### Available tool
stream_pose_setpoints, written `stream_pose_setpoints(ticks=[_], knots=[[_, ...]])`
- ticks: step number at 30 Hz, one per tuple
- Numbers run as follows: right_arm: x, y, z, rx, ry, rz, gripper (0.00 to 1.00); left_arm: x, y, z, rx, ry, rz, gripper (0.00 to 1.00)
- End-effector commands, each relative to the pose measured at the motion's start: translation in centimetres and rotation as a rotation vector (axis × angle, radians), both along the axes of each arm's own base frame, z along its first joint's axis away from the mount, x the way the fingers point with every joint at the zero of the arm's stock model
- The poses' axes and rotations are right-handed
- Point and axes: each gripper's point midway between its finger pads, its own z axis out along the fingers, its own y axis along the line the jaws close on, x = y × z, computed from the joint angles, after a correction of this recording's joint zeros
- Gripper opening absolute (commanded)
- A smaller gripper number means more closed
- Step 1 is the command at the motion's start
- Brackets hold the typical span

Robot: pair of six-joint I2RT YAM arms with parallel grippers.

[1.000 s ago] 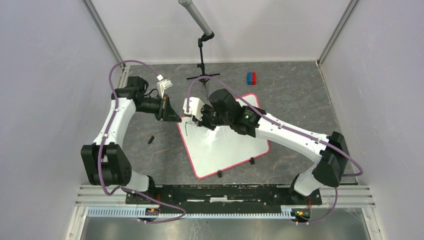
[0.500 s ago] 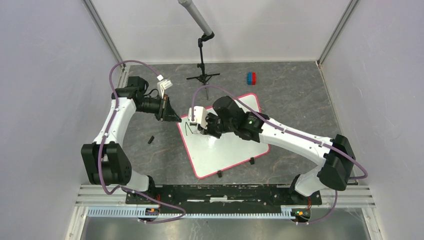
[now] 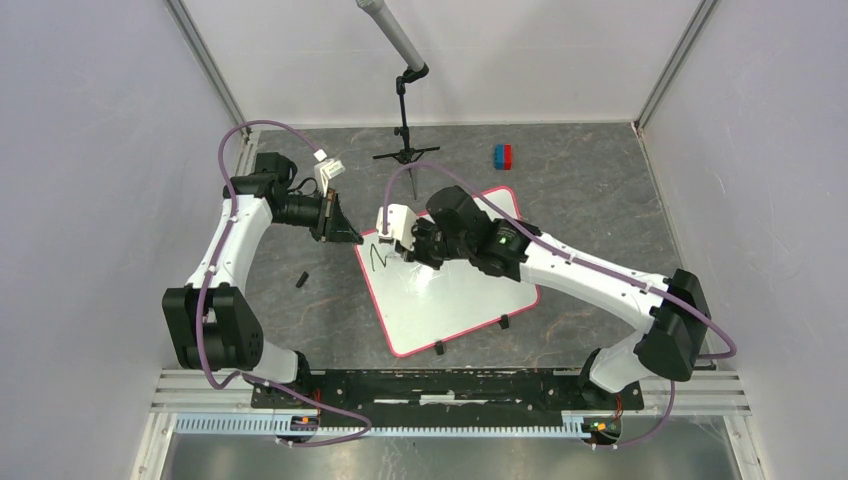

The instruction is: Write a sentence on the whiteboard

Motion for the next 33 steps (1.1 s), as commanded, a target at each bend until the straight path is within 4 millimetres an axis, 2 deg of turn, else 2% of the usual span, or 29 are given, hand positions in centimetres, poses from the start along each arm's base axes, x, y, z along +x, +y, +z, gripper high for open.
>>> stream_pose_setpoints(ticks=[1,7,10,15,22,27,33], knots=[[3.0,0.0,3.2,0.048,-0.082,-0.077,0.00,-0.3,-0.6,0.3,-0.018,-0.014,-0.031,0.02],[4.9,-0.1,4.4,0.063,-0.103,-0.116,0.00,-0.3,-0.7,0.2,-0.018,-0.010,-0.033,0.03],[5.1,-0.1,4.6,0.065,-0.099,-0.115,0.00,-0.2,-0.6,0.2,-0.016,-0.010,-0.033,0.02],[3.9,-0.2,4.6,0.073,-0.067,-0.081,0.00,-0.1,-0.7,0.2,-0.018,-0.009,-0.033,0.02],[0.9,-1.1,5.6,0.118,-0.058,-0.025,0.00,-0.2,-0.7,0.2,-0.021,-0.007,-0.033,0.03],[-0.2,-1.2,3.5,0.080,-0.028,-0.007,0.00,-0.2,-0.7,0.3,-0.022,-0.009,-0.034,0.02],[-0.6,-0.9,1.4,0.049,-0.002,-0.001,0.00,-0.3,-0.7,0.3,-0.020,-0.010,-0.034,0.03]])
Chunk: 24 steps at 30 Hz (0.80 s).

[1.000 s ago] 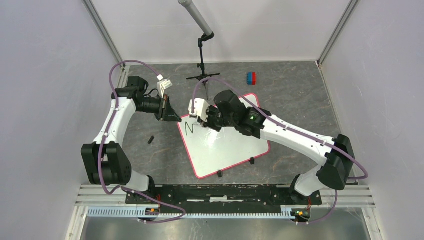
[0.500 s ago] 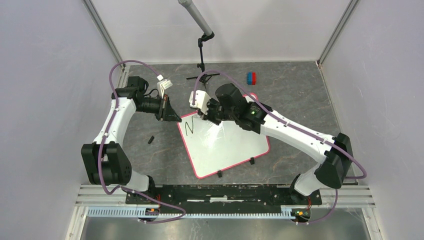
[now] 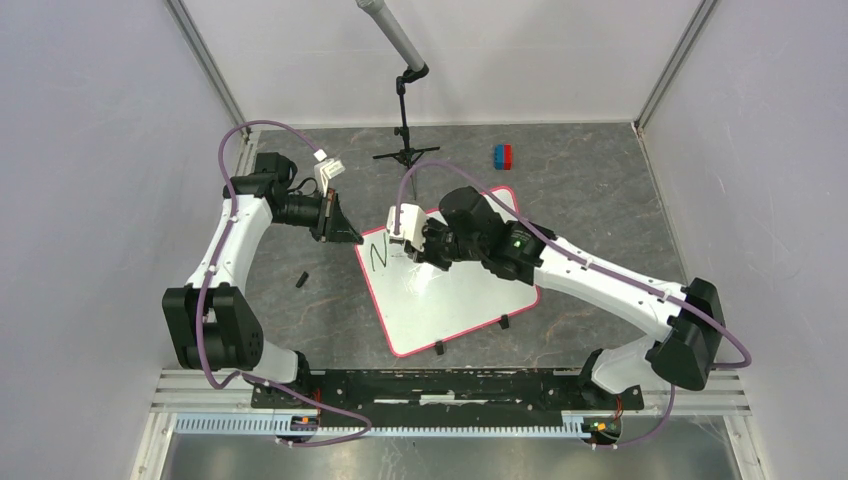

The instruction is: Write a sentence on the whiteboard

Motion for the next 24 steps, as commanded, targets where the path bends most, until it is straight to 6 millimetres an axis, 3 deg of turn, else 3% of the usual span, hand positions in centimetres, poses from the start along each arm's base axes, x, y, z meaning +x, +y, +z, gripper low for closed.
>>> stream_pose_setpoints(ticks=[1,11,24], knots=[[-0.4,0.6,-0.6,0.006,0.014,0.008,0.00,-0.3,-0.6,0.2,-0.016,-0.012,-0.033,0.02],[0.3,0.9,-1.0,-0.002,0.003,-0.010,0.00,-0.5,-0.6,0.2,-0.015,-0.015,-0.034,0.02],[1.8,-0.9,-0.8,-0.055,-0.064,-0.072,0.00,-0.4,-0.6,0.2,-0.015,-0.012,-0.033,0.02]])
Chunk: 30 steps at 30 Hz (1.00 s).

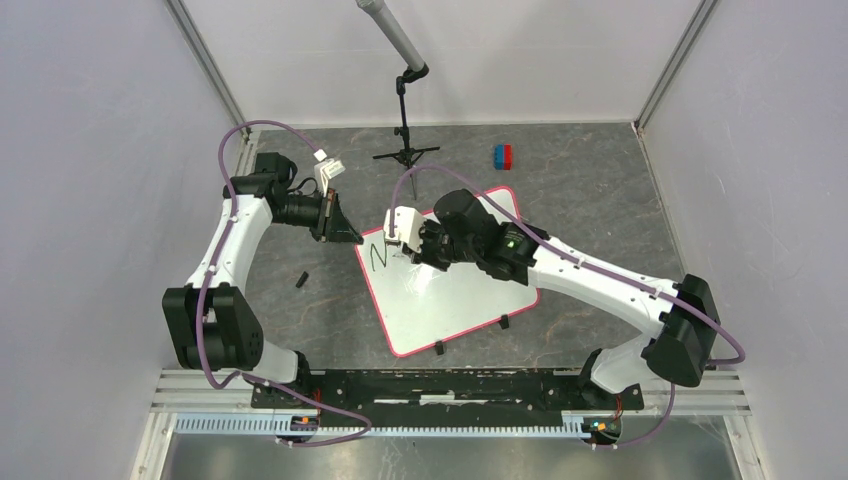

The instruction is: Write a sentence on the whiteboard

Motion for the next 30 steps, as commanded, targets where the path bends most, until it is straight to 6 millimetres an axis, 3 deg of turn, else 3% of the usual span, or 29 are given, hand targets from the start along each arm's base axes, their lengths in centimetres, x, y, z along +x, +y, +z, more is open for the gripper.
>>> stream_pose_setpoints(ticks=[1,18,30], knots=[[1.2,-0.7,1.1,-0.003,-0.055,-0.040,0.00,-0.4,-0.6,0.2,-0.016,-0.011,-0.034,0.03],[2.8,-1.1,2.6,0.001,-0.084,-0.071,0.00,-0.2,-0.6,0.1,-0.014,-0.010,-0.033,0.02],[2.0,0.6,2.3,0.021,-0.038,-0.018,0.00,-0.2,-0.6,0.1,-0.015,-0.010,-0.035,0.02]])
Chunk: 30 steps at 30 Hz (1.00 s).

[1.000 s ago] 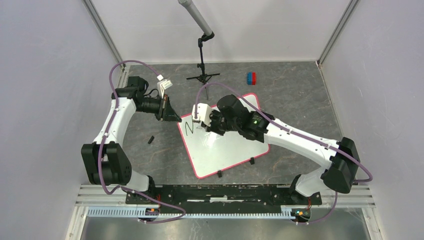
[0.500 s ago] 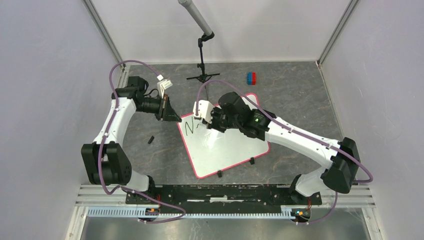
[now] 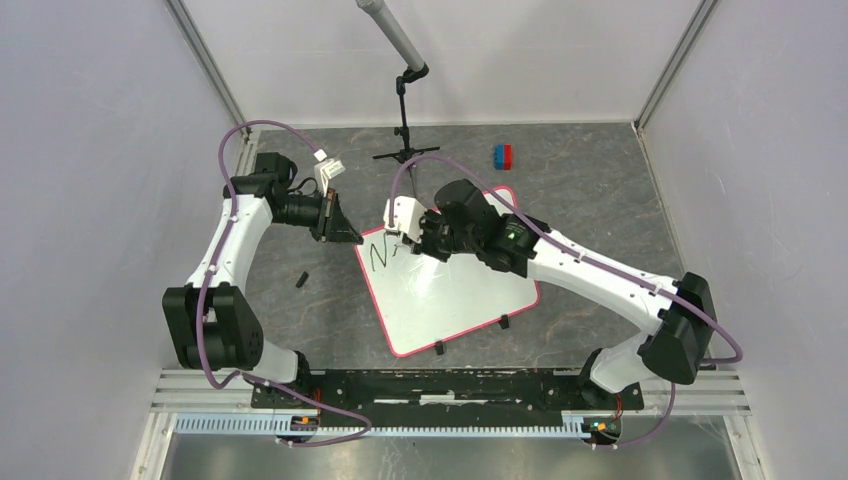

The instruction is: Write a sentence on the whiteboard

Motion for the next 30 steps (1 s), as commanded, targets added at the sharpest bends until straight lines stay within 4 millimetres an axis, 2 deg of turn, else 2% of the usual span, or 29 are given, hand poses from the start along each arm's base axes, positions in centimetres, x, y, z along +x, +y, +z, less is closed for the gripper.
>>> stream_pose_setpoints(ticks=[1,9,20,30], knots=[[0.3,1.1,1.0,0.026,-0.006,0.010,0.00,-0.3,-0.6,0.1,-0.015,-0.010,-0.035,0.02],[-0.8,1.5,-0.1,0.007,0.018,0.038,0.00,-0.3,-0.6,0.1,-0.016,-0.010,-0.036,0.02],[-1.9,0.0,-1.8,-0.018,0.043,0.035,0.00,-0.2,-0.6,0.1,-0.014,-0.010,-0.035,0.02],[-1.4,-0.8,-1.2,-0.019,0.014,0.003,0.00,-0.3,-0.6,0.0,-0.011,-0.005,-0.032,0.02]])
